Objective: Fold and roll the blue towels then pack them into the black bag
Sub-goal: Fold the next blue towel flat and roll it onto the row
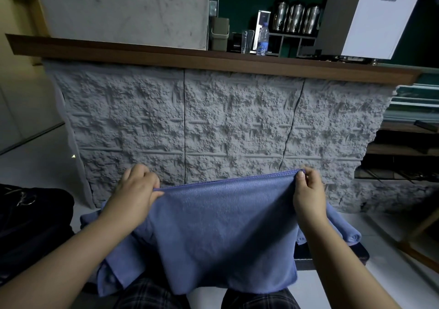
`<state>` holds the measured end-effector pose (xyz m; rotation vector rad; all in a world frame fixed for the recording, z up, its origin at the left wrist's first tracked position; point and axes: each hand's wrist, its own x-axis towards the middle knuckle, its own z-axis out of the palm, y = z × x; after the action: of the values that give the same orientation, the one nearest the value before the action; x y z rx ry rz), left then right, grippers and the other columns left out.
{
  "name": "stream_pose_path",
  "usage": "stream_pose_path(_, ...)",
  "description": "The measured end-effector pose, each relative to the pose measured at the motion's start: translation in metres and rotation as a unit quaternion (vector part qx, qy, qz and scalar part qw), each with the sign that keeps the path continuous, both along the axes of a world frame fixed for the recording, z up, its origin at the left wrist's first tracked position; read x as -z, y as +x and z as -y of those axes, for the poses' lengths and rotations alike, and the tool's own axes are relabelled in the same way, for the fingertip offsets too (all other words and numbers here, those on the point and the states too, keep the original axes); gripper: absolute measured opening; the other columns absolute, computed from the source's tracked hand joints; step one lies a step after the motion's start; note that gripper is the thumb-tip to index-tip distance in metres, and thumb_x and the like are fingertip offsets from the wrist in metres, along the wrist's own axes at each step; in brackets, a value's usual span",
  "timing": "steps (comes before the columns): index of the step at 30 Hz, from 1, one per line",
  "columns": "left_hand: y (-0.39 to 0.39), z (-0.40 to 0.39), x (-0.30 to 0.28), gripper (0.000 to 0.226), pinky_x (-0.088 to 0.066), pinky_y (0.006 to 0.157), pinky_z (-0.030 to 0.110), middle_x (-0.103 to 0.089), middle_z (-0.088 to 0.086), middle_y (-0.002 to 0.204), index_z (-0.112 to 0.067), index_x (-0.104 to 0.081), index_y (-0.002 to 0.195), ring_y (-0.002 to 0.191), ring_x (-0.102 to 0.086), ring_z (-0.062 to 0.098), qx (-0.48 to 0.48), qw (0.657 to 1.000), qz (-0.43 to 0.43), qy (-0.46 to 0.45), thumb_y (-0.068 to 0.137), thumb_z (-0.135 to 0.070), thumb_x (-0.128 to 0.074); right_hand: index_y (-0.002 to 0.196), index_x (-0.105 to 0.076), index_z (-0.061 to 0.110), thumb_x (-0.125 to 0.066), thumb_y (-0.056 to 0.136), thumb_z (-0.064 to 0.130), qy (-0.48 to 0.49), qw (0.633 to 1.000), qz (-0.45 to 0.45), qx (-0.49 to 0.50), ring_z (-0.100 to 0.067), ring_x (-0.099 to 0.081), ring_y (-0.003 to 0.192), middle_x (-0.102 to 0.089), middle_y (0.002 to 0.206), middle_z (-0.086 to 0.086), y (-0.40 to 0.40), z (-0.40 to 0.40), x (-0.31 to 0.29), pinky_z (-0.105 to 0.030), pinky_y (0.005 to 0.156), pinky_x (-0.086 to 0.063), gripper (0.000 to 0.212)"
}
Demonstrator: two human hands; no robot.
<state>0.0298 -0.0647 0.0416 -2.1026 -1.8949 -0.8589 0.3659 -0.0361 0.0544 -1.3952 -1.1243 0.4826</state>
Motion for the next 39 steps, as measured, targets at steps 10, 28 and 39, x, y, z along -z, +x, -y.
stream_pose_path(10,-0.007,0.000,0.018,0.011,-0.039,0.064,0.024,-0.059,0.003,0.076,-0.010,-0.058,0.087,0.072,-0.053,0.016,-0.005,0.933,0.350,-0.085,0.082,-0.006,-0.068,0.099,-0.048,0.012,-0.037,0.102,0.021,-0.024,0.999,-0.030,0.007,-0.008,-0.045,0.072,-0.051,0.078,0.004,-0.004,0.004,0.014,-0.028,0.068,-0.030,0.014)
stream_pose_path(28,0.012,0.000,0.025,0.023,-0.051,0.050,0.020,-0.059,0.007,0.081,-0.014,-0.058,0.097,0.069,-0.055,0.016,0.020,0.654,0.744,-0.138,0.097,-0.001,-0.040,0.097,-0.049,0.004,-0.037,0.101,0.020,-0.150,0.988,-0.016,0.028,-0.024,-0.045,0.072,-0.051,0.082,-0.013,-0.013,-0.003,0.017,-0.031,0.068,-0.033,0.020)
stream_pose_path(39,0.081,0.066,-0.018,0.017,-0.052,0.053,0.019,-0.068,0.002,0.070,-0.008,-0.061,0.092,0.060,-0.063,0.010,0.199,0.664,0.702,-0.162,0.091,0.000,-0.047,0.065,-0.055,0.014,-0.054,0.094,0.016,-0.099,0.976,-0.074,-0.178,-0.014,-0.039,0.061,-0.046,0.056,-0.003,-0.069,0.044,-0.002,-0.027,0.055,-0.031,0.030)
